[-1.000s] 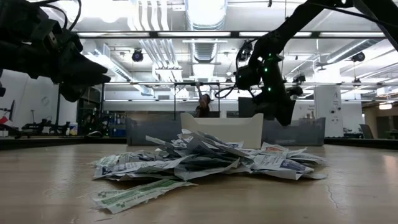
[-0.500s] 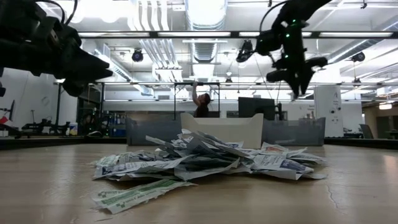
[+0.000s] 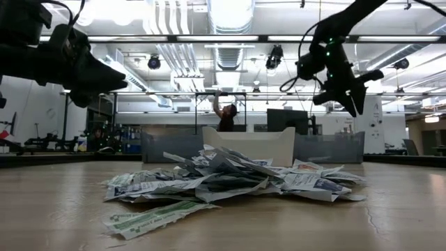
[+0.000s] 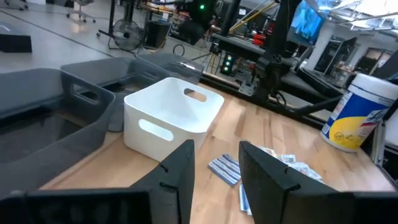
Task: Pick & Place First Aid Supplies
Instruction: Adjust the right gray bin on the table
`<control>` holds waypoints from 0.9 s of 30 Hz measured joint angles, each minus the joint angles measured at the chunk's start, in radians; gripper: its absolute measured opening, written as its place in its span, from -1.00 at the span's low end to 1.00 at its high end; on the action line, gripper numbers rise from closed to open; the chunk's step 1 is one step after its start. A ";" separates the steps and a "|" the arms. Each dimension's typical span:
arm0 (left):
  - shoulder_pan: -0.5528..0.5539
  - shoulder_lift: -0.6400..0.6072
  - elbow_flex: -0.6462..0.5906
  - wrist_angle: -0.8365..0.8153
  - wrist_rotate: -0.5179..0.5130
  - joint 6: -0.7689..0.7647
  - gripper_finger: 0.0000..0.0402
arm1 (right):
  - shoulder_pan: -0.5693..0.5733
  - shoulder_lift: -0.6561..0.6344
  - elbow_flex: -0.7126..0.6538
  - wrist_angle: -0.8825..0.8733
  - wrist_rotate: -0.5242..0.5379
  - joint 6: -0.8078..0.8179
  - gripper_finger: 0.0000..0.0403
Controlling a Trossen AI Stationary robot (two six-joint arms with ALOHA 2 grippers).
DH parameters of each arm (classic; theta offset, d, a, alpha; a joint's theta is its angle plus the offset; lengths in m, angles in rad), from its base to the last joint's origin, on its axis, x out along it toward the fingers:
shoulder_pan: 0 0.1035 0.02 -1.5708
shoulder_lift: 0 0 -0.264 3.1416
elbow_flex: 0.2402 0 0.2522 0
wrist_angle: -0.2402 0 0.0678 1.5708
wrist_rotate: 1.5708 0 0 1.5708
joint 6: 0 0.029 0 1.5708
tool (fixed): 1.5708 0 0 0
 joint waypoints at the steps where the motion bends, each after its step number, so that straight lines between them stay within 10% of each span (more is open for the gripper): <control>1: 0.000 0.000 0.000 0.000 0.000 0.006 -0.40 | -0.001 0.012 0.000 0.000 0.000 0.000 -0.62; 27: 0.000 0.000 0.000 0.000 0.000 0.010 -0.40 | -0.046 0.131 -0.001 0.073 -0.001 -0.053 -0.65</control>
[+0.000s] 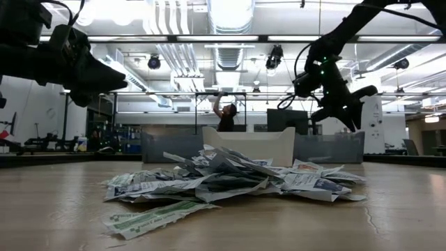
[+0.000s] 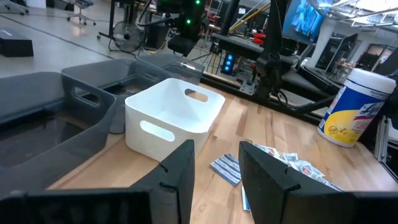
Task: Pick & Place First Aid Supplies
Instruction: Adjust the right gray bin on the table
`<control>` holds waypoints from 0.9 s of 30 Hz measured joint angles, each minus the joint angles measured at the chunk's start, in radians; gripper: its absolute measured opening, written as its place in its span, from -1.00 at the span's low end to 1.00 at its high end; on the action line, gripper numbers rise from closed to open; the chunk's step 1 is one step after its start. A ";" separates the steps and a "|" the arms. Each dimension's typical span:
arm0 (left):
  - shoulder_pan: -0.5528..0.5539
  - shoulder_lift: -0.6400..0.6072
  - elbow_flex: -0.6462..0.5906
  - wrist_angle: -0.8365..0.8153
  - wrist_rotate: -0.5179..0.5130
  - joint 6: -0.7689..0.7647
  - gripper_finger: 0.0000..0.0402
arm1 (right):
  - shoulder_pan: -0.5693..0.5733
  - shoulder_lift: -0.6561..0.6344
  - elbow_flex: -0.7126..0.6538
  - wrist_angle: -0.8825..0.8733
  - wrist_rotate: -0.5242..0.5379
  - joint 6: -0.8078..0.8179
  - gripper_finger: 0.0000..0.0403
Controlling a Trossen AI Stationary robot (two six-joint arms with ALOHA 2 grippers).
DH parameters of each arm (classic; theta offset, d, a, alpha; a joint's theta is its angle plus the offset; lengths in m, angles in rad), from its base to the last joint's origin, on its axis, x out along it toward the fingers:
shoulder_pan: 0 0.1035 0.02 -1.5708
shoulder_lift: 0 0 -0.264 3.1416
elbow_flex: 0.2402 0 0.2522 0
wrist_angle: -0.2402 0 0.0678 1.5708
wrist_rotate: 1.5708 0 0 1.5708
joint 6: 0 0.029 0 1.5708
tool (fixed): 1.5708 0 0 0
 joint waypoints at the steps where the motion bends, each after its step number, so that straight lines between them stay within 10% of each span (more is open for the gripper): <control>1: 0.000 0.000 0.000 0.000 0.000 -0.001 -0.40 | -0.001 0.000 0.000 0.002 0.000 0.000 -0.65; 27: 0.000 0.000 0.000 0.000 0.000 -0.004 -0.40 | -0.003 -0.043 0.000 0.043 0.002 -0.053 -0.71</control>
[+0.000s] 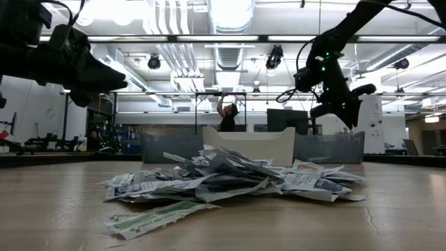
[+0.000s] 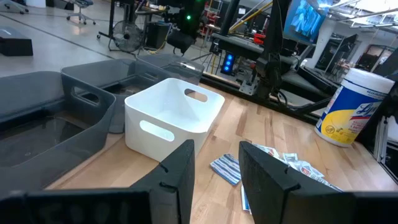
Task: Pick & Place First Aid Supplies
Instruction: Adjust the right gray bin on the table
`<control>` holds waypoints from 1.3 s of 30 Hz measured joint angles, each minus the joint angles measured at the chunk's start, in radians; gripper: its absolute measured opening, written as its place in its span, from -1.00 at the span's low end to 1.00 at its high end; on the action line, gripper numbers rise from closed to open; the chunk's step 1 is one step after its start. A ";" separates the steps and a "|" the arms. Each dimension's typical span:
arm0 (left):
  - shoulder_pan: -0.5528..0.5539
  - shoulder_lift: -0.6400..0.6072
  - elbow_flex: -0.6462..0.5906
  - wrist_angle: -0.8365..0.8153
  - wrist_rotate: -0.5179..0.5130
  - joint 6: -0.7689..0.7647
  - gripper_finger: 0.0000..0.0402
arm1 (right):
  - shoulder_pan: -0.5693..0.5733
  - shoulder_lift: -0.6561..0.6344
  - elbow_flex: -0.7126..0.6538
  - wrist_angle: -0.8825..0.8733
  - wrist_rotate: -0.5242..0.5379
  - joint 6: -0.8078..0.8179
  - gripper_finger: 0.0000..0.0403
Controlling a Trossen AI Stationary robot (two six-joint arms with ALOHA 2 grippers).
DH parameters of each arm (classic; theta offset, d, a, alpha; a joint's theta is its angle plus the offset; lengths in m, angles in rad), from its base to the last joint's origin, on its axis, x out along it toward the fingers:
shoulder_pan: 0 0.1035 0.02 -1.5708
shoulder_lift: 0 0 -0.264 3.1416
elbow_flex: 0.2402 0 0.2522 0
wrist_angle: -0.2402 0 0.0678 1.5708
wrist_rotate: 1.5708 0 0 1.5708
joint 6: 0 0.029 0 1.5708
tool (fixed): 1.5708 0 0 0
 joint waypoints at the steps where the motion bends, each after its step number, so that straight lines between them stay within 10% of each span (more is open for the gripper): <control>1: 0.000 0.000 0.000 0.000 0.000 0.000 -0.40 | -0.002 -0.008 0.000 0.000 0.001 0.000 -0.71; 39: 0.000 0.000 0.000 0.000 -0.026 0.021 -0.40 | -0.027 0.086 0.002 0.081 -0.005 -0.030 -0.71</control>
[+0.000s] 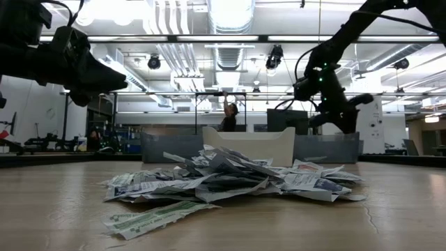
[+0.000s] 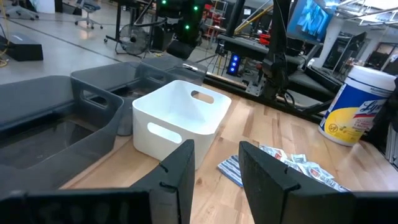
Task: Pick & Place First Aid Supplies
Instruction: Adjust the right gray bin on the table, then put the green bandage pack into the right gray bin
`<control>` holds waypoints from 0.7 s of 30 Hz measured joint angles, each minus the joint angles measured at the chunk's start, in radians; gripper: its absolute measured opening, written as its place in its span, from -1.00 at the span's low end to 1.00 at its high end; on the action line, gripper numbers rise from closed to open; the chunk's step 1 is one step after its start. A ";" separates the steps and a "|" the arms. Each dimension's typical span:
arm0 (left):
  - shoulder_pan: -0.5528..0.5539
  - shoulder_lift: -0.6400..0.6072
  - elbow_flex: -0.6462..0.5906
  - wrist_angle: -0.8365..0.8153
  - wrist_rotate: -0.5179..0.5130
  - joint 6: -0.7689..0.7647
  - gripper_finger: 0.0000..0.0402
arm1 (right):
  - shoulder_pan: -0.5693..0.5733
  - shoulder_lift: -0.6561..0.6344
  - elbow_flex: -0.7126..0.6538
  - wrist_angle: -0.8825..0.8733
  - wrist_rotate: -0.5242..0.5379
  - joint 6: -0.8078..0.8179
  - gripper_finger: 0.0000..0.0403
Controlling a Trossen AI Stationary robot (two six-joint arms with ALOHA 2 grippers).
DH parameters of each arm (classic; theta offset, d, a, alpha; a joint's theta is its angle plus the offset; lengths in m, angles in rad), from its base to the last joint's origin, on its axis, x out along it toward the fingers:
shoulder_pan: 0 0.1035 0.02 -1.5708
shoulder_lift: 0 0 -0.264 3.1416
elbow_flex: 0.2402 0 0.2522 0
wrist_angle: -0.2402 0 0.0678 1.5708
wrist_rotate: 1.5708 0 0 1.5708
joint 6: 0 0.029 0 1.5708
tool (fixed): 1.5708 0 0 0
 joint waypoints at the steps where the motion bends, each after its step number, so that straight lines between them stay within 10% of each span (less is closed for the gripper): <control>1: 0.000 0.000 0.000 0.000 0.000 0.000 -0.40 | 0.000 0.000 0.000 0.011 0.000 -0.002 -0.71; 11: 0.000 0.000 0.000 0.000 0.000 -0.001 -0.40 | 0.002 -0.032 0.004 0.019 0.007 -0.032 -0.71; 21: 0.000 0.000 0.000 0.000 0.000 -0.001 -0.40 | 0.093 -0.333 0.005 -0.052 -0.066 0.034 -0.71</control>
